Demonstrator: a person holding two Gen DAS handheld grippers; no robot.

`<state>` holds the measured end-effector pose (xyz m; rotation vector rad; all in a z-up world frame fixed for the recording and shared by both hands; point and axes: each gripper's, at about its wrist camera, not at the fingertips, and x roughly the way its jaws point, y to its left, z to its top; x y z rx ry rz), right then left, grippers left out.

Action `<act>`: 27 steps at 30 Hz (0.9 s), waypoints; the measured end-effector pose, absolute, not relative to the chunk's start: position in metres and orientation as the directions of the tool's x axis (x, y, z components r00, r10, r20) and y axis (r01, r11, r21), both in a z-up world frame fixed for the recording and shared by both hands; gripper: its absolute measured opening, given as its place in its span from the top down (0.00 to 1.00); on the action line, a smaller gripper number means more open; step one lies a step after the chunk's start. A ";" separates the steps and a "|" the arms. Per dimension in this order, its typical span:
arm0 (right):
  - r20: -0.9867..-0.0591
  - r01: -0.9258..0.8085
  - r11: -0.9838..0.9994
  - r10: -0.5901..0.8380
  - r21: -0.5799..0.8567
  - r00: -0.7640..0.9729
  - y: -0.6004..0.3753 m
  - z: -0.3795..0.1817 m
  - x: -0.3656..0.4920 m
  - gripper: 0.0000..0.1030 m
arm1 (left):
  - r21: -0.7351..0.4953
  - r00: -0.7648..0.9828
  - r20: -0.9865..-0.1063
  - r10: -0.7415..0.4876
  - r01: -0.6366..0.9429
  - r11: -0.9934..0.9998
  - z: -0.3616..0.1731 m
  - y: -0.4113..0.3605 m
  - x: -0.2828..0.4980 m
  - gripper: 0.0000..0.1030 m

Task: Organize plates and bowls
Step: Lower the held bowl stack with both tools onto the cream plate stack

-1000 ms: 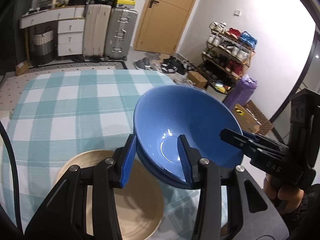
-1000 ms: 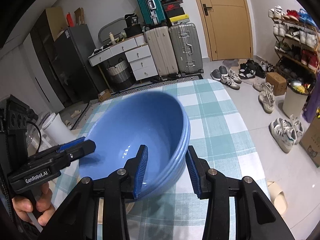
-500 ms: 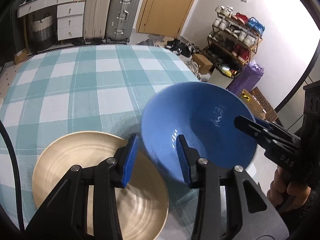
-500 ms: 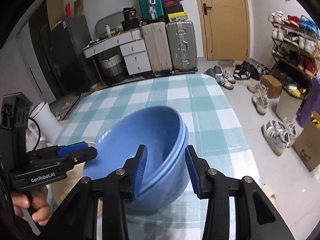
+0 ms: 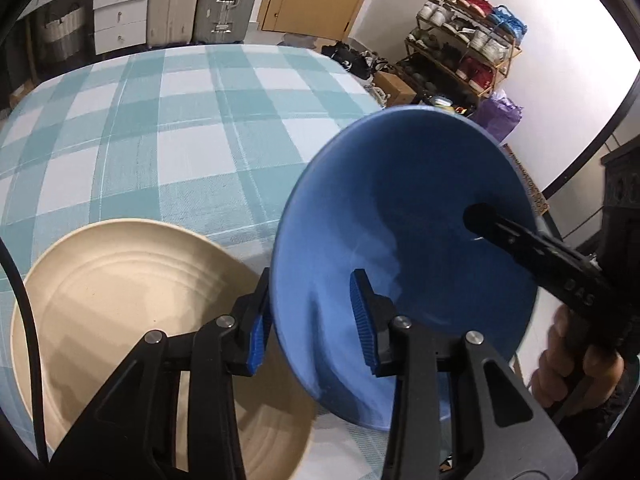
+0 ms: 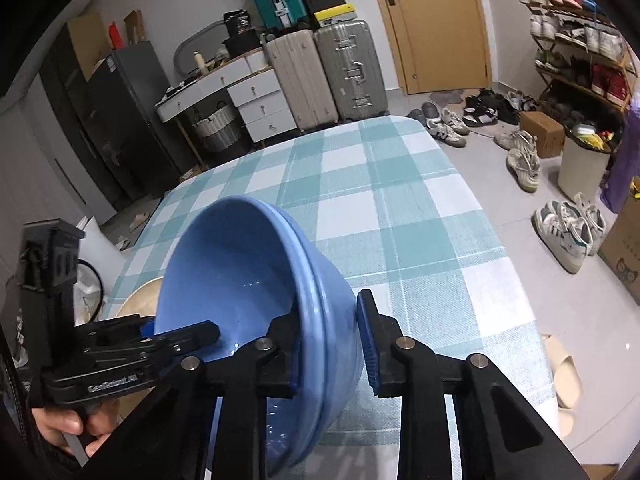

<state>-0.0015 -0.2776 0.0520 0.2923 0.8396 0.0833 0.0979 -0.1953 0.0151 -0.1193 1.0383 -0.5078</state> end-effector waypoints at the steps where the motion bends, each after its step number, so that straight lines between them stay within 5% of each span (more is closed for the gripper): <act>1: -0.721 0.048 0.953 0.193 0.299 0.665 -0.280 0.052 -0.002 0.76 | -0.331 0.407 -0.789 -0.461 0.350 0.876 0.018 -0.196 0.097 0.67; 27: -0.725 0.061 0.934 0.231 0.353 0.649 -0.302 0.043 0.026 0.76 | -0.375 0.438 -0.759 -0.482 0.310 0.874 0.027 -0.188 0.121 0.67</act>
